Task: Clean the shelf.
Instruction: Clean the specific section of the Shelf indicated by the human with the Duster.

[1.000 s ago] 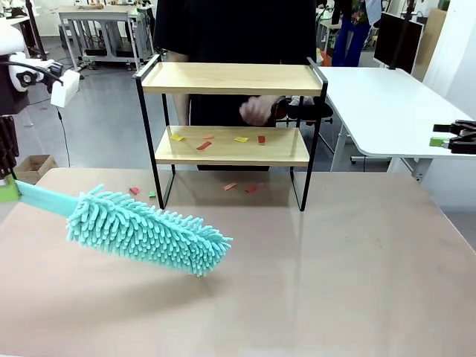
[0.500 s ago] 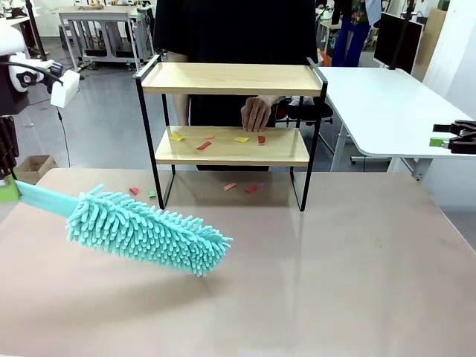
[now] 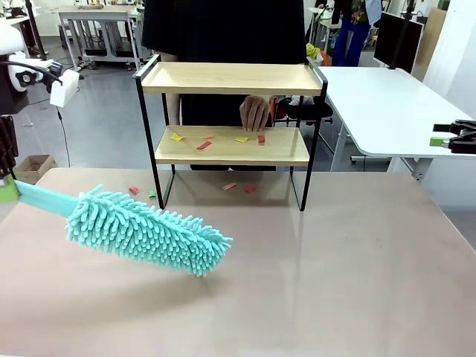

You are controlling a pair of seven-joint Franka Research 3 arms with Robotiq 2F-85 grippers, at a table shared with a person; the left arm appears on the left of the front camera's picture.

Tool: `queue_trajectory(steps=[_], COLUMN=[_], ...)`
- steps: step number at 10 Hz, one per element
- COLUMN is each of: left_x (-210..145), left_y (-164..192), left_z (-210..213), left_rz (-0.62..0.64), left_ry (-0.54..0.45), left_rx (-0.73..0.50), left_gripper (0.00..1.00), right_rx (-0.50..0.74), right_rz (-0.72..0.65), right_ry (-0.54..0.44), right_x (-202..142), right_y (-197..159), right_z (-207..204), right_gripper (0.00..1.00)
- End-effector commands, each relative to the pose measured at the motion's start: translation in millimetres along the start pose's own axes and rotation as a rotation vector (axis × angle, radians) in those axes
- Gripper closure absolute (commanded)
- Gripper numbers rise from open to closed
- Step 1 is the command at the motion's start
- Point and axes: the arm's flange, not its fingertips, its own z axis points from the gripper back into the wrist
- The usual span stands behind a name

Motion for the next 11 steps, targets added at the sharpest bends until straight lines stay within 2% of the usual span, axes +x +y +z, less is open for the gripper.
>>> queue_trajectory(steps=[1, 9, 11], left_x=[-1.0, 0.0, 25.8], left_y=[-0.7, 0.0, 4.4], left_z=[4.7, 0.0, -21.3], left_rz=[0.005, 0.0, 0.016], left_ry=[0.005, 0.0, -0.155], left_rx=[0.0, 0.0, -0.04], left_gripper=[0.87, 0.87, 0.87], right_rx=[0.001, 0.001, 0.001], right_rz=[0.004, 0.004, 0.004], right_ry=[-0.002, -0.002, -0.002], right_x=[2.9, 2.9, 2.9], right_y=[0.4, 0.4, 0.4], right_z=[-1.3, -1.3, -1.3], right_gripper=[0.0, 0.0, 0.0])
